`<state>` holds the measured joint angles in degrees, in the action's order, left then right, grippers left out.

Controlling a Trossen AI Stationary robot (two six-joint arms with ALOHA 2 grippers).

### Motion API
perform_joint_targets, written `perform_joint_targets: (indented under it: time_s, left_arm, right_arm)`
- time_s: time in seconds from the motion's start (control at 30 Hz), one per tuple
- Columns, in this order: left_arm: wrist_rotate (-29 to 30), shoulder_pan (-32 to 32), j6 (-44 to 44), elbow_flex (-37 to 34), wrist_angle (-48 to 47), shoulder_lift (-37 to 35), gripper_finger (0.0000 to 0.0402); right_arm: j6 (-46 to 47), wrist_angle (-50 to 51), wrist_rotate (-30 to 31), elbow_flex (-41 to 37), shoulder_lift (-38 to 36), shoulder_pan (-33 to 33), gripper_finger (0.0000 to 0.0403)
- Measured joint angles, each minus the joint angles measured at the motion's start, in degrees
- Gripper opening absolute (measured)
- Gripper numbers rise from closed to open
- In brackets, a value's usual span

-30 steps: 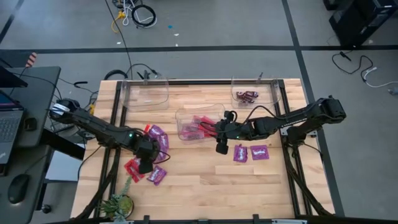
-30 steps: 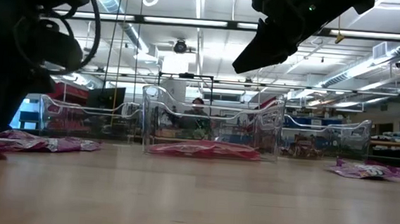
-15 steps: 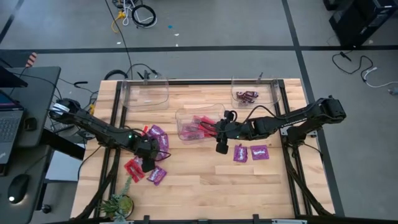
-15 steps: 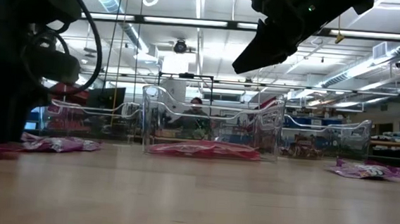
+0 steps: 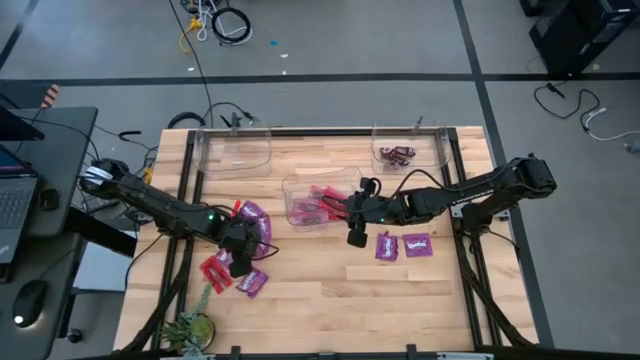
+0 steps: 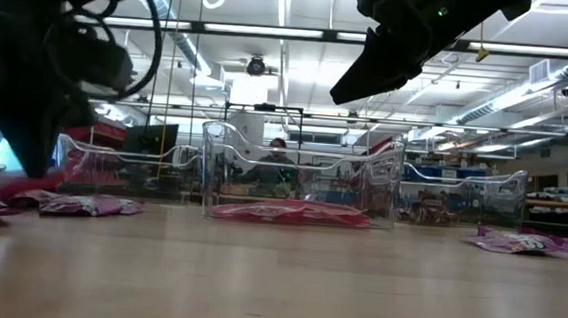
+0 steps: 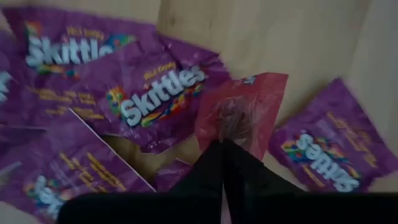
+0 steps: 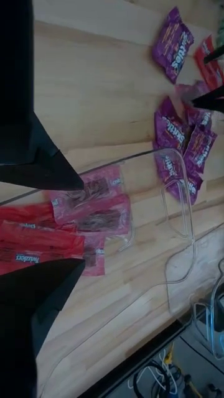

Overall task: Sort candy
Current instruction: Put the red candy pack into the bottom transparent bin

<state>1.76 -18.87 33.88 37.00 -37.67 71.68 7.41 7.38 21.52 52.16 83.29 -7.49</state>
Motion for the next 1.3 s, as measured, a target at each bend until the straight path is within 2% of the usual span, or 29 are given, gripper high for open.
perform_joint_targets:
  time_s: [0.2,0.33,0.53,0.67,0.93,1.03,1.3]
  left_arm:
    - [0.9,0.4,-3.9,7.0,-6.5,0.0,0.0005]
    - [3.6,3.5,-8.0,13.7,-8.7,0.0,0.0002]
    - [4.1,13.8,-19.9,23.8,-8.1,0.0,0.0001]
    - [0.1,21.8,-28.6,28.2,-5.2,1.6,0.0001]
    - [-6.7,31.4,-40.0,37.7,-5.8,16.8,0.0000]
    - [-8.8,32.9,-42.6,41.2,-5.9,22.4,0.0000]
    - [-9.0,33.9,-47.6,50.0,-9.7,33.1,0.0005]
  right_arm:
    - [-0.1,0.1,0.0,0.0,0.0,0.0,0.0174]
    - [-0.3,0.4,0.0,0.0,0.0,0.0,0.0174]
    - [-0.1,2.7,0.0,0.0,-2.1,0.0,0.0174]
    - [0.3,5.3,0.0,0.0,-5.0,0.0,0.0174]
    - [3.1,13.3,3.9,0.0,-11.9,0.0,0.0174]
    - [4.5,16.7,5.0,0.0,-13.3,0.0,0.0174]
    - [5.7,19.9,5.0,0.0,-14.1,0.0,0.0174]
